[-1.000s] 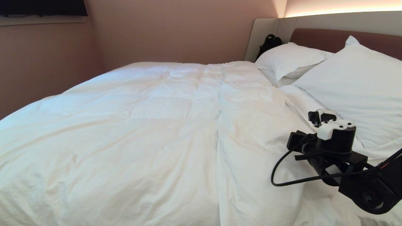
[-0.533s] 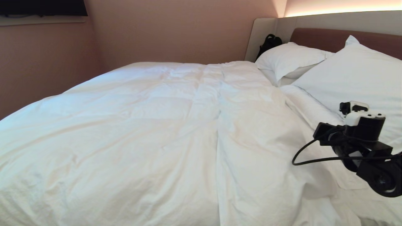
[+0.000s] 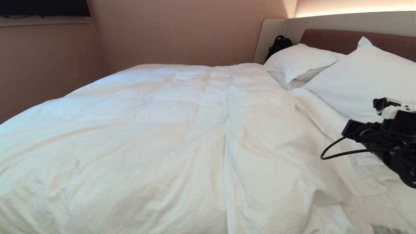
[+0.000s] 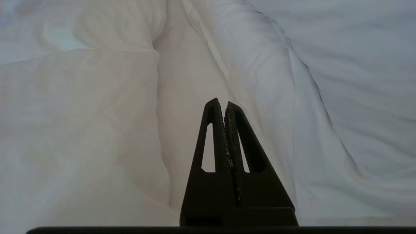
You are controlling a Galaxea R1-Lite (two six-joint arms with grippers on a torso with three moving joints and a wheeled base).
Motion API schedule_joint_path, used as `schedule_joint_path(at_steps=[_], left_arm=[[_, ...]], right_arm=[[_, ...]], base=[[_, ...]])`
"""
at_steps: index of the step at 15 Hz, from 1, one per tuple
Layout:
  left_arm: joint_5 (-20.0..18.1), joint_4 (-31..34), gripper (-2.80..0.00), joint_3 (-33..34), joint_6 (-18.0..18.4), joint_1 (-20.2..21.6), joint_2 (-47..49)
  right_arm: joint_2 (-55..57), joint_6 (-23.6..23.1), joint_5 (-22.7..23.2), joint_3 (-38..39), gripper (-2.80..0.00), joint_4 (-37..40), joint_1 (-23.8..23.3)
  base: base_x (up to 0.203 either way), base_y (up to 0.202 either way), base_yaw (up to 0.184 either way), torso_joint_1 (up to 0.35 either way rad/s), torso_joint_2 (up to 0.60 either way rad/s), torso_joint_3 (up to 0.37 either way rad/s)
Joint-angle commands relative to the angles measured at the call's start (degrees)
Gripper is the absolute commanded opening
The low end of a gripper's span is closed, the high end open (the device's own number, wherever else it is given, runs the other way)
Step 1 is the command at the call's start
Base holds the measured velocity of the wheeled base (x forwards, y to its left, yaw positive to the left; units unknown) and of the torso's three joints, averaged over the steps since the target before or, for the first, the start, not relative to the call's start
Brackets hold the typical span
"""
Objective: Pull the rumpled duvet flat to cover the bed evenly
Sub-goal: Flatten the corners of the folded blanket
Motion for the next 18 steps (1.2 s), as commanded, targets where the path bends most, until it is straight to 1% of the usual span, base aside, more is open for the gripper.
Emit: schedule_joint_path(at_steps=[1,3,4,5,6,7,8,9,11,18], left_arm=[[0.0,0.0,-2.8,0.0,0.0,0.0,0.0],[0.0,0.0,-2.8,0.0,0.0,0.0,0.0],[0.0,0.0,-2.8,0.0,0.0,0.0,0.0],[0.0,0.0,-2.8,0.0,0.0,0.0,0.0],[0.0,0.0,-2.8,0.0,0.0,0.0,0.0],[0.0,0.0,-2.8,0.0,0.0,0.0,0.0],[0.0,0.0,-2.8,0.0,0.0,0.0,0.0],[0.0,0.0,-2.8,0.0,0.0,0.0,0.0],[0.0,0.0,-2.8,0.0,0.0,0.0,0.0],[0.0,0.0,-2.8,0.0,0.0,0.0,0.0]], right_arm=[[0.1,2.9,28.7,-3.8,-2.8,12.6,-3.8],[0.4,3.9,40.6,-6.7,-2.8,18.8,-7.8],[0.6,4.2,43.3,-7.9,-2.8,21.2,-9.2],[1.1,4.2,48.9,-9.2,-2.8,23.5,-10.6],[1.8,4.2,57.7,-10.9,-2.8,26.3,-12.5],[3.4,4.3,64.3,-13.3,-2.8,29.0,-14.4],[5.8,4.3,69.8,-15.5,-2.8,31.0,-16.0],[7.0,4.3,72.8,-17.0,-2.8,32.8,-17.3],[8.4,3.4,74.4,-17.3,-2.8,33.0,-17.5],[10.8,1.7,73.4,-17.3,-2.8,33.0,-14.5]], base=[[0.0,0.0,0.0,0.0,0.0,0.0],[0.0,0.0,0.0,0.0,0.0,0.0],[0.0,0.0,0.0,0.0,0.0,0.0],[0.0,0.0,0.0,0.0,0.0,0.0],[0.0,0.0,0.0,0.0,0.0,0.0],[0.0,0.0,0.0,0.0,0.0,0.0],[0.0,0.0,0.0,0.0,0.0,0.0],[0.0,0.0,0.0,0.0,0.0,0.0],[0.0,0.0,0.0,0.0,0.0,0.0],[0.0,0.0,0.0,0.0,0.0,0.0]])
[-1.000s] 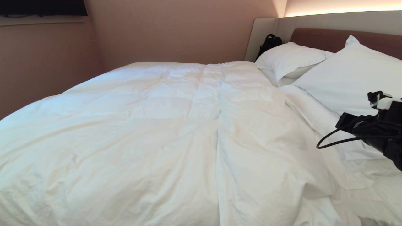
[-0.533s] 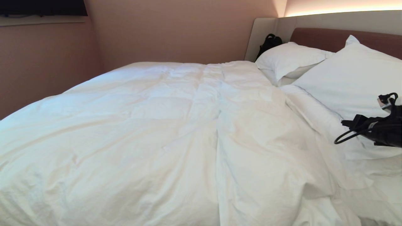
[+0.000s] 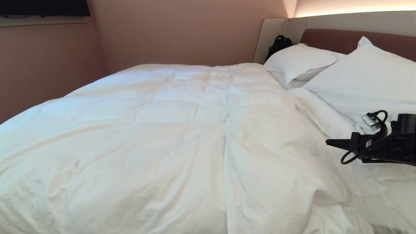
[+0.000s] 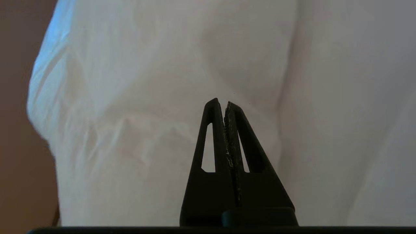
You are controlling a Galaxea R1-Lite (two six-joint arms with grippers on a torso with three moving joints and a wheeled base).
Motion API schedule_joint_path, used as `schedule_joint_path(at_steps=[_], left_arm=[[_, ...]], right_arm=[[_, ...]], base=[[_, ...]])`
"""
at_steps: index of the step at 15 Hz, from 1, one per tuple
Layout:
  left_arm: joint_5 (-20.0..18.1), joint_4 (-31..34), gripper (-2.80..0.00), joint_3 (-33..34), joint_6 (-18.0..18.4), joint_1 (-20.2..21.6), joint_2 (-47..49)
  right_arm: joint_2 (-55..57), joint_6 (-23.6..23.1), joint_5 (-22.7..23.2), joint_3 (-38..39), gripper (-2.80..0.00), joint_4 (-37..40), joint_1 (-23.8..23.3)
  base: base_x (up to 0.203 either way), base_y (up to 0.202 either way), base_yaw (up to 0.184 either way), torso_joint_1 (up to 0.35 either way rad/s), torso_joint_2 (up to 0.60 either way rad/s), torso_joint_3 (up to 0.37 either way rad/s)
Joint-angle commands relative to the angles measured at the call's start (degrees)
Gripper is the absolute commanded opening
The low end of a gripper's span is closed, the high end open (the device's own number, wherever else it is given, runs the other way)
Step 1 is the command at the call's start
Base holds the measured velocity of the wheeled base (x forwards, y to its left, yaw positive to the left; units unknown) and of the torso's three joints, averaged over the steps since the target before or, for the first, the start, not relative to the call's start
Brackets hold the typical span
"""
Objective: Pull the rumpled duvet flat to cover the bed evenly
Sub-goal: Flatten the corners of the folded blanket
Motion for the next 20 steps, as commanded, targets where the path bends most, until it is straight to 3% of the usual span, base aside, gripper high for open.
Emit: schedule_joint_path(at_steps=[1,3,4,8,11,20], left_arm=[[0.0,0.0,-2.8,0.0,0.0,0.0,0.0],[0.0,0.0,-2.8,0.0,0.0,0.0,0.0],[0.0,0.0,-2.8,0.0,0.0,0.0,0.0],[0.0,0.0,-2.8,0.0,0.0,0.0,0.0],[0.0,0.0,-2.8,0.0,0.0,0.0,0.0],[0.0,0.0,-2.8,0.0,0.0,0.0,0.0]], right_arm=[[0.7,-0.2,9.3,-0.1,-2.8,0.0,0.3],[1.1,-0.3,8.6,-0.2,-2.8,0.0,0.3],[1.5,-0.3,8.4,-0.4,0.0,0.0,0.3],[3.2,-0.6,8.3,-0.9,0.0,-0.3,0.3],[7.0,-5.9,8.3,-1.4,0.0,-0.1,0.3],[8.9,-14.2,7.5,-1.7,0.0,0.2,2.9]], base=[[0.0,0.0,0.0,0.0,0.0,0.0],[0.0,0.0,0.0,0.0,0.0,0.0],[0.0,0.0,0.0,0.0,0.0,0.0],[0.0,0.0,0.0,0.0,0.0,0.0],[0.0,0.0,0.0,0.0,0.0,0.0],[0.0,0.0,0.0,0.0,0.0,0.0]])
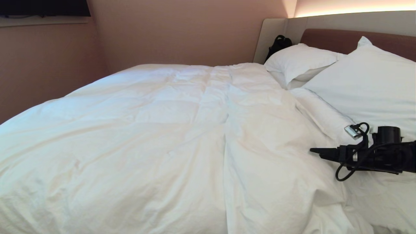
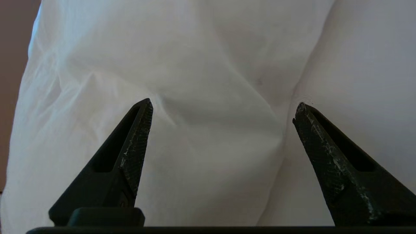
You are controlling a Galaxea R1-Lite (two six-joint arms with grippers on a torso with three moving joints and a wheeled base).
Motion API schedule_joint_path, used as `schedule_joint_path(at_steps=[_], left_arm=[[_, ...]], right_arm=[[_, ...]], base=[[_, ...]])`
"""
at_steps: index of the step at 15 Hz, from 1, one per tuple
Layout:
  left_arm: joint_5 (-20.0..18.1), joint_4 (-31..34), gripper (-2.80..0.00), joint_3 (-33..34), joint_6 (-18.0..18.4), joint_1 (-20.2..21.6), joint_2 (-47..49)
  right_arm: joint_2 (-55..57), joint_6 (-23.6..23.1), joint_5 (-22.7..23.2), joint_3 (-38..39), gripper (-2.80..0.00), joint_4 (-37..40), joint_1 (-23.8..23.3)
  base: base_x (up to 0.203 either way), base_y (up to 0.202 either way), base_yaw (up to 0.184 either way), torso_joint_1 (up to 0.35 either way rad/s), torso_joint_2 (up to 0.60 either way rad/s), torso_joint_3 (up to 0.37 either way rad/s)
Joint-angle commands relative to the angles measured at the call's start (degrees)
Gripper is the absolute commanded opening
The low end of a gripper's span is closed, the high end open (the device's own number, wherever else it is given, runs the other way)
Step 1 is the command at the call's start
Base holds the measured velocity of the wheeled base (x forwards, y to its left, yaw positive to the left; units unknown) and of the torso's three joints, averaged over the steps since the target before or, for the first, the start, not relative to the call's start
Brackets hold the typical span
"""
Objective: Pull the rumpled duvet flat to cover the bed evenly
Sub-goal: Flatten the corners of the folded blanket
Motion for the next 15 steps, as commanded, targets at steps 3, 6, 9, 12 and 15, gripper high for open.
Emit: schedule_joint_path(at_steps=[3,6,9,12,15], left_arm=[[0.0,0.0,-2.8,0.0,0.0,0.0,0.0],[0.0,0.0,-2.8,0.0,0.0,0.0,0.0],[0.0,0.0,-2.8,0.0,0.0,0.0,0.0],[0.0,0.0,-2.8,0.0,0.0,0.0,0.0],[0.0,0.0,-2.8,0.0,0.0,0.0,0.0]], right_arm=[[0.3,-3.3,-3.2,0.3,0.0,0.2,3.4],[0.2,-5.4,-4.3,0.3,0.0,2.9,4.8],[-0.4,-6.0,-4.9,0.6,0.0,4.5,6.1],[-0.7,-5.9,-4.9,0.6,0.0,5.1,6.4],[-1.3,-5.9,-4.9,0.4,-2.8,6.4,6.4]], base=[[0.0,0.0,0.0,0.0,0.0,0.0],[0.0,0.0,0.0,0.0,0.0,0.0],[0.0,0.0,0.0,0.0,0.0,0.0],[0.0,0.0,0.0,0.0,0.0,0.0],[0.0,0.0,0.0,0.0,0.0,0.0]])
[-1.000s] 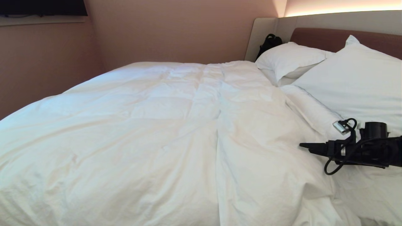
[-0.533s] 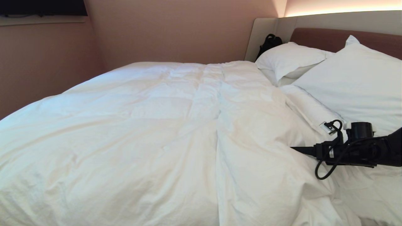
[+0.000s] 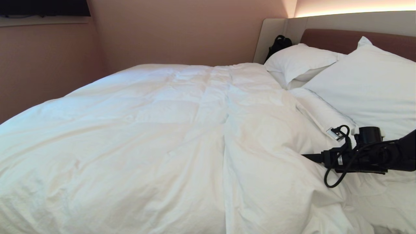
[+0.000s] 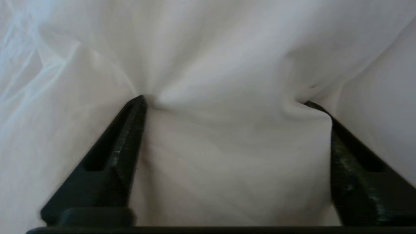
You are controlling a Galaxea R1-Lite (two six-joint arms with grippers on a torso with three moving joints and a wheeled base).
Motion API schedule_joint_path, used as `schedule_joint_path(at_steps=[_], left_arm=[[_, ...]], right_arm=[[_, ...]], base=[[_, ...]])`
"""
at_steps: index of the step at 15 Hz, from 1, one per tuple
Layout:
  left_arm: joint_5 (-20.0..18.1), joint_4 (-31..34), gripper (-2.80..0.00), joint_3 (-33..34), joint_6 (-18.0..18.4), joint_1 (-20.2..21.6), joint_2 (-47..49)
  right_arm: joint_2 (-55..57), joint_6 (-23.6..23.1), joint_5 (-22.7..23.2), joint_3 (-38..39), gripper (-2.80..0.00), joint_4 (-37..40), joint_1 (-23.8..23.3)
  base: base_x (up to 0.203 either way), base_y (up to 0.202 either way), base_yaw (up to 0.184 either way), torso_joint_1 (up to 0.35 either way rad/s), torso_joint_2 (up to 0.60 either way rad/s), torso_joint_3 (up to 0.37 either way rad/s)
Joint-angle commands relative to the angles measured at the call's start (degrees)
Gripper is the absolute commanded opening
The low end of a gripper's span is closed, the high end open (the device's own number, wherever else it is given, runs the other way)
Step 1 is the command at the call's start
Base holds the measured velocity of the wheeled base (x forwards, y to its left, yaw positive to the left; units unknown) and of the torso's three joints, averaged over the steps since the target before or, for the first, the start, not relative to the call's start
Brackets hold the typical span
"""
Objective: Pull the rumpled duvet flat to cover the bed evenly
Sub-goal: Flatten the corners of the folded blanket
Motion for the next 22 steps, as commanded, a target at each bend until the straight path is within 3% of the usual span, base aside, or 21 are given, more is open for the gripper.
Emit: schedule_joint_path(at_steps=[1,14,22], left_arm=[[0.0,0.0,-2.8,0.0,0.0,0.0,0.0],[0.0,0.0,-2.8,0.0,0.0,0.0,0.0],[0.0,0.0,-2.8,0.0,0.0,0.0,0.0]], right_arm=[[-1.0,0.0,0.3,0.0,-2.8,1.4,0.0],[-3.2,0.6,0.3,-0.2,-2.8,3.8,-1.1],[-10.3,0.7,-1.4,0.1,-2.8,11.7,-8.9]], base=[[0.0,0.0,0.0,0.0,0.0,0.0],[0.0,0.0,0.0,0.0,0.0,0.0],[0.0,0.0,0.0,0.0,0.0,0.0]])
